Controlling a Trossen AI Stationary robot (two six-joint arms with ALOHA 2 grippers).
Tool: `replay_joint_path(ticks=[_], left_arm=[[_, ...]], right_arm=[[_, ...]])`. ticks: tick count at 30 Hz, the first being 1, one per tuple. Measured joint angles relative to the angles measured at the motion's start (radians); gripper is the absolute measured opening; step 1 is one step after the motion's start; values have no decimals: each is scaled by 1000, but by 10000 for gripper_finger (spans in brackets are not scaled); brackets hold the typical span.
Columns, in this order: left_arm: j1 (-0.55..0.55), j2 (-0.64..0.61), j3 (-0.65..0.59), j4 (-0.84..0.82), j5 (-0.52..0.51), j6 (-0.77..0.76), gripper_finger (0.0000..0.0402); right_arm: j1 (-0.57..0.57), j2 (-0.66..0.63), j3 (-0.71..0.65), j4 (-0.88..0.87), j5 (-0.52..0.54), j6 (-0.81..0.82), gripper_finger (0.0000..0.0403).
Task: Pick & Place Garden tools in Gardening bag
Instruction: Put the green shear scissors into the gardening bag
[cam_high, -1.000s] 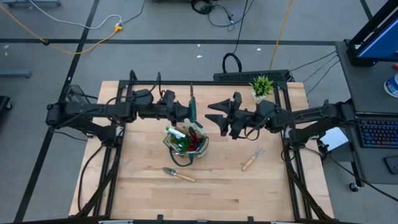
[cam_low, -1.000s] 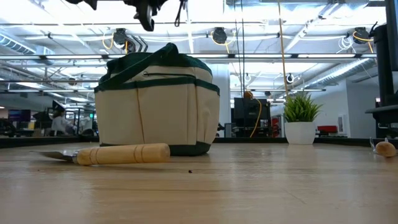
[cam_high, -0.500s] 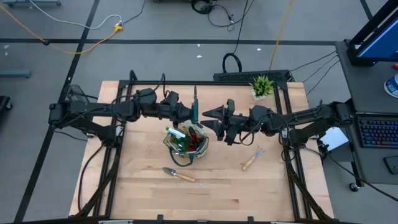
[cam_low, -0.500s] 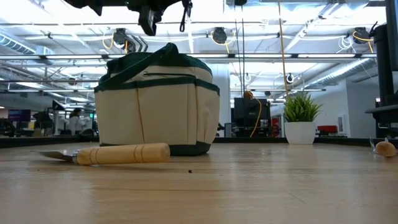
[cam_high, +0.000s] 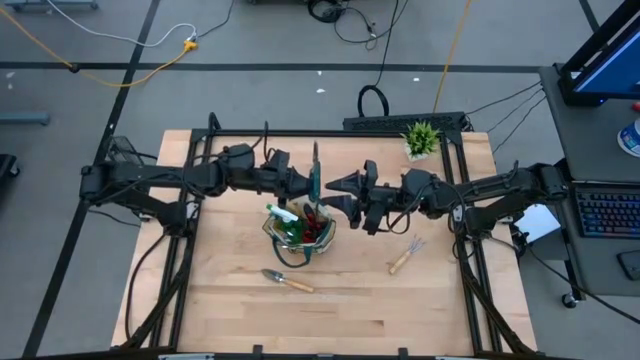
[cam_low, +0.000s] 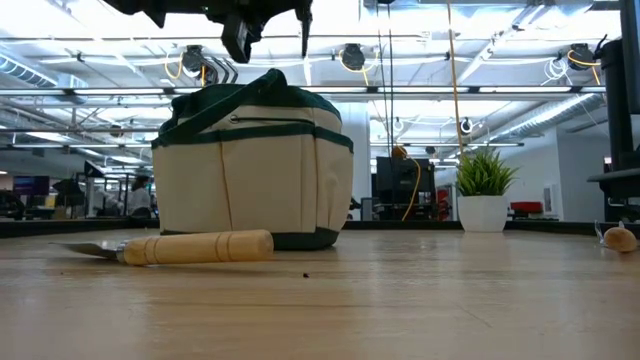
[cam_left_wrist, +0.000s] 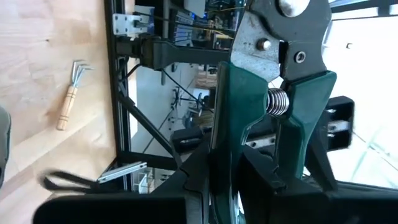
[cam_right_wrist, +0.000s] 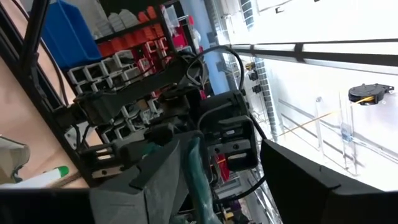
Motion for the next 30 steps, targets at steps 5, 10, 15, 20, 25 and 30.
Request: replay_joint_path(ticks=[5,10,15,20,25,30], left_arm=[[-15,53,7,64,9,-38,54],[-18,103,47,109,48,-39,54],[-23,115,76,113,74,-31,54],[-39,117,78,80,59,-35,54],[-50,116,79,80,52,-44,54],[-53,116,79,80,38,-48,54]], right_arm=[[-3,-1,0,4,-4,2,217],[-11,17,0,6,2,8,217],[-12,14,0,7,7,13,217],[-12,14,0,24,5,24,216],[-14,15,0,34,2,24,202],[-25,16,-1,34,1,68,175]])
